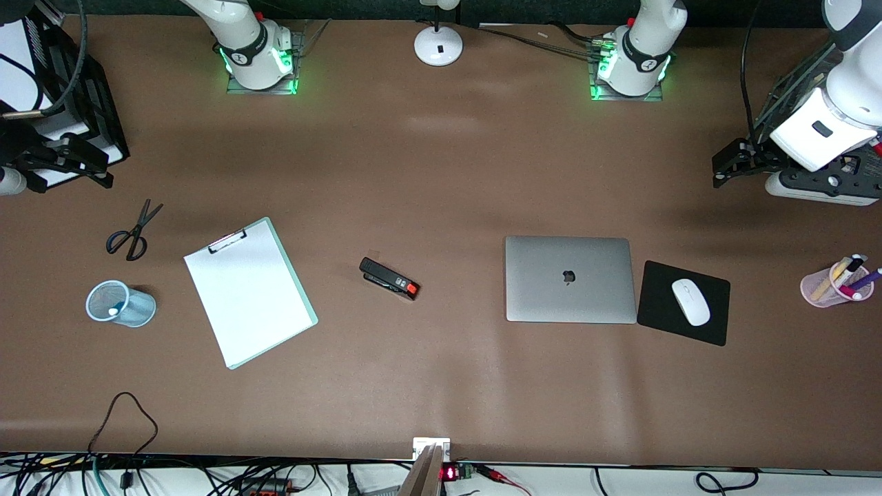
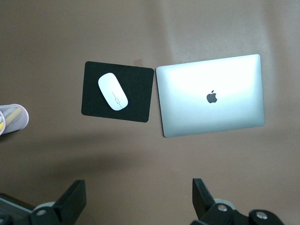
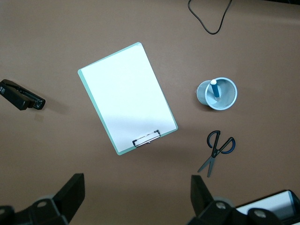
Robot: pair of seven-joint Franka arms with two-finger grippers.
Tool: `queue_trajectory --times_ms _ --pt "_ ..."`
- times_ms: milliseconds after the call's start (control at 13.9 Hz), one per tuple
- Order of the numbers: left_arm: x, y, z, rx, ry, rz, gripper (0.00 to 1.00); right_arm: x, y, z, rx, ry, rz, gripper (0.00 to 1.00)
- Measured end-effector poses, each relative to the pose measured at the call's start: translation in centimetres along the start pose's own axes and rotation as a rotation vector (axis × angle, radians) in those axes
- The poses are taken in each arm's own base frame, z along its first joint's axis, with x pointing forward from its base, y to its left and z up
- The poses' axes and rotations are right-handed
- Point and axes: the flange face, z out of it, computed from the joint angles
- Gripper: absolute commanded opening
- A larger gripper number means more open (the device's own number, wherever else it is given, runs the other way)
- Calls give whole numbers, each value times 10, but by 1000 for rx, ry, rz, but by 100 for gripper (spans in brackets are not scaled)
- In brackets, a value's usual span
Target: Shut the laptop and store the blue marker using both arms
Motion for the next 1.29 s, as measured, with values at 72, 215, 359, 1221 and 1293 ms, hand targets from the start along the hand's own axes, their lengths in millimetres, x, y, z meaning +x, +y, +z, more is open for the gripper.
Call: queue_trajectory --times_ms 72,215,359,1221,1293 --pt "0 0 0 0 -1 0 100 0 0 0 0 2 4 100" --pt "0 0 0 0 -4 0 100 1 0 1 0 5 7 100" --pt "-1 0 1 0 -7 0 100 1 1 4 -1 25 12 100" --pt "-2 0 2 -1 -22 0 100 -40 6 8 7 12 28 100" --pt "-2 0 2 -1 -22 0 100 -41 6 8 8 12 23 100"
